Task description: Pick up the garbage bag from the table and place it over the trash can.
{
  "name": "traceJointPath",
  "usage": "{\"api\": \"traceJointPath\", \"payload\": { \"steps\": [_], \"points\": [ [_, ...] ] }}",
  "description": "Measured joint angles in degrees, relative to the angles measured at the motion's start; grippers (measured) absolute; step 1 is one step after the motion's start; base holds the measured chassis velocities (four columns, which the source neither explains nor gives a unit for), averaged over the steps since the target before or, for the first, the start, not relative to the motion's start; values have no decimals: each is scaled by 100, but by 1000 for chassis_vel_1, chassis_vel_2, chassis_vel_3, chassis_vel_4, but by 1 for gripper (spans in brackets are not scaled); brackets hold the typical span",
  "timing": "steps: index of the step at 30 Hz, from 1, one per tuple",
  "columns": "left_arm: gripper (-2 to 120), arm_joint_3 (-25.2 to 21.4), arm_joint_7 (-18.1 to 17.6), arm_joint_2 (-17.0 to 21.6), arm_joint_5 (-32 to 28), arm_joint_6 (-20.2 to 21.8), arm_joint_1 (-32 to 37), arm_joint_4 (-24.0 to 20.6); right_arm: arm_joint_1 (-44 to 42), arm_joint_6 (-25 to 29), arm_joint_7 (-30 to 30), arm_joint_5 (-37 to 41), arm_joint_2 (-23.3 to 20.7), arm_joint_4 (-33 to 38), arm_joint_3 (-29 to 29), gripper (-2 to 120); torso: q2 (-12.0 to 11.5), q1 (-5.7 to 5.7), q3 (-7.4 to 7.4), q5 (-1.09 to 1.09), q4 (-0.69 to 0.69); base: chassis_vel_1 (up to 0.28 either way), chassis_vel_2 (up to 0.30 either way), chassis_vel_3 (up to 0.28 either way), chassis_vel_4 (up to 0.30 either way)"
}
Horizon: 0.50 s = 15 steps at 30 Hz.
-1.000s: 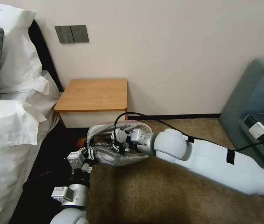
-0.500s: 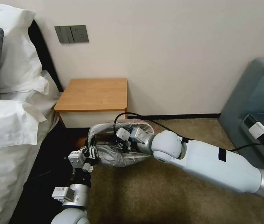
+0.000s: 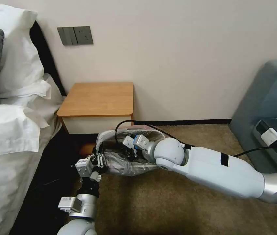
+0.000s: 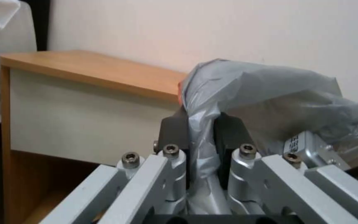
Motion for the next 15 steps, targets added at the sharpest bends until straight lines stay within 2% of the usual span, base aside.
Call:
{"api": "traceJointPath", "payload": {
  "steps": [8, 11, 15],
  "points": [
    [9, -38, -30, -20, -33, 8, 4, 66, -22, 1, 10, 183, -101, 333, 166, 0, 0, 0, 0, 0, 0, 0, 0, 0, 0],
    [9, -88, -103, -20, -158, 46, -22, 162, -38, -32, 119, 594, -206, 692, 283, 0, 0, 0, 0, -1, 0, 0, 0, 0, 0],
    [9, -187, -178, -67, -396, 120, -132, 405, -188, -67, 571, 1653, -347, 1119, 671, 0, 0, 0, 0, -1, 1, 0, 0, 0, 0]
  ]
}}
